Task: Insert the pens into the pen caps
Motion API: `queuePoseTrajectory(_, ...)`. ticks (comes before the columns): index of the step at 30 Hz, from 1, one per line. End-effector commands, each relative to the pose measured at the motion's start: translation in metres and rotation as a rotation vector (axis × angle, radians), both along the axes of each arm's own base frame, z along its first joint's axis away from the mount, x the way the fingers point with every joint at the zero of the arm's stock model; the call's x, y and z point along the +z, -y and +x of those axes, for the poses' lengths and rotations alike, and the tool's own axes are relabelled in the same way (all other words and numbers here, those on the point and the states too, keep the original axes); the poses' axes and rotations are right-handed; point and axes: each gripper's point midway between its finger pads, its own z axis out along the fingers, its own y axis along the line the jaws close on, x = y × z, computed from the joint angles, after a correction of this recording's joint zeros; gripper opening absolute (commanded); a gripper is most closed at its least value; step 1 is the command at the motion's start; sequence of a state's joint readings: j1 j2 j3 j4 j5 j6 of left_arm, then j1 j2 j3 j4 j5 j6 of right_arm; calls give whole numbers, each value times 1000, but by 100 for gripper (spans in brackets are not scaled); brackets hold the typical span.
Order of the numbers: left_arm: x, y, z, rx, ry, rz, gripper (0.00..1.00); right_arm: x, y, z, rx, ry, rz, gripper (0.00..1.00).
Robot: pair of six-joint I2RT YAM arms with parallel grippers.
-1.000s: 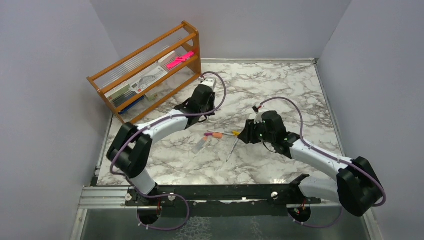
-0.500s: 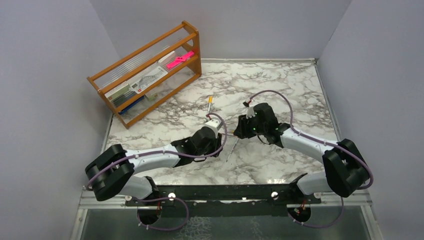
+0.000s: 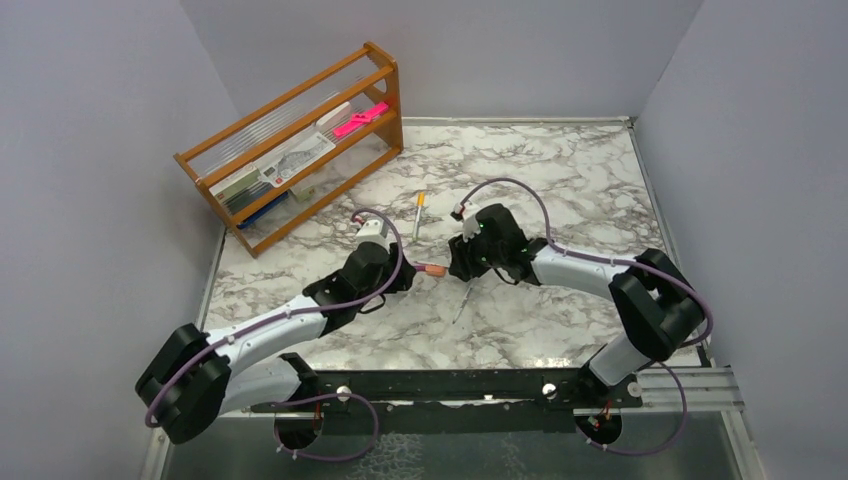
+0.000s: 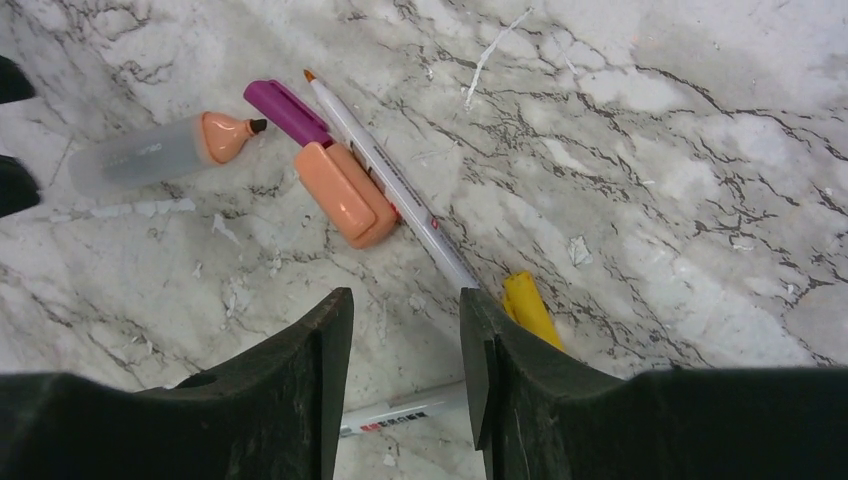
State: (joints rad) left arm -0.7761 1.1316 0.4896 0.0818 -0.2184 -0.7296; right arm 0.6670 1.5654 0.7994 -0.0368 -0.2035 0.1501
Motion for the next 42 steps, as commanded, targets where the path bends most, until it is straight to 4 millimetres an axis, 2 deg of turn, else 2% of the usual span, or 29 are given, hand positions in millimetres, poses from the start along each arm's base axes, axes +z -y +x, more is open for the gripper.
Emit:
queuePoseTrajectory(1, 20, -14, 7, 86, 60, -59, 49, -5, -6, 16, 6, 56, -50, 43)
queuePoseTrajectory(5, 26, -27, 8, 118, 83, -61, 49, -19, -6, 21, -8, 45, -93, 42)
queuePoseTrajectory(9, 25, -31, 8, 121, 90, -57, 49, -23, -8, 25, -14, 51, -115, 42)
queuePoseTrajectory(15, 8, -33, 7, 121, 65, -43, 49, -33, -7, 23, -22, 49, -179, 37)
queuePoseTrajectory(21, 8, -32, 8, 117, 72, -54, 49, -46, -1, 15, -52, 34, -263, 21)
queuePoseTrajectory(23, 12, -32, 9, 114, 83, -61, 49, -47, -1, 13, -59, 26, -257, 13)
queuePoseTrajectory(24, 15, -31, 9, 109, 89, -69, 49, -47, -2, 13, -66, 25, -248, 4)
queuePoseTrajectory(26, 24, -25, 9, 82, 111, -103, 49, -41, -4, 14, -87, 27, -224, 1)
queuePoseTrajectory(29, 48, -5, 7, -25, 170, -208, 63, -22, -9, 17, -111, 50, -165, 1)
queuePoseTrajectory(31, 65, 12, 4, -108, 192, -277, 69, 2, -16, 19, -115, 90, -81, 1)
queuePoseTrajectory(34, 90, 31, -1, -211, 236, -371, 70, 47, -29, 12, -96, 146, 89, 1)
queuePoseTrajectory(38, 119, 44, -6, -281, 314, -486, 70, 105, -39, -8, -42, 213, 327, 1)
queuePoseTrajectory(42, 136, 54, -8, -329, 351, -556, 70, 145, -45, -31, 27, 227, 489, 1)
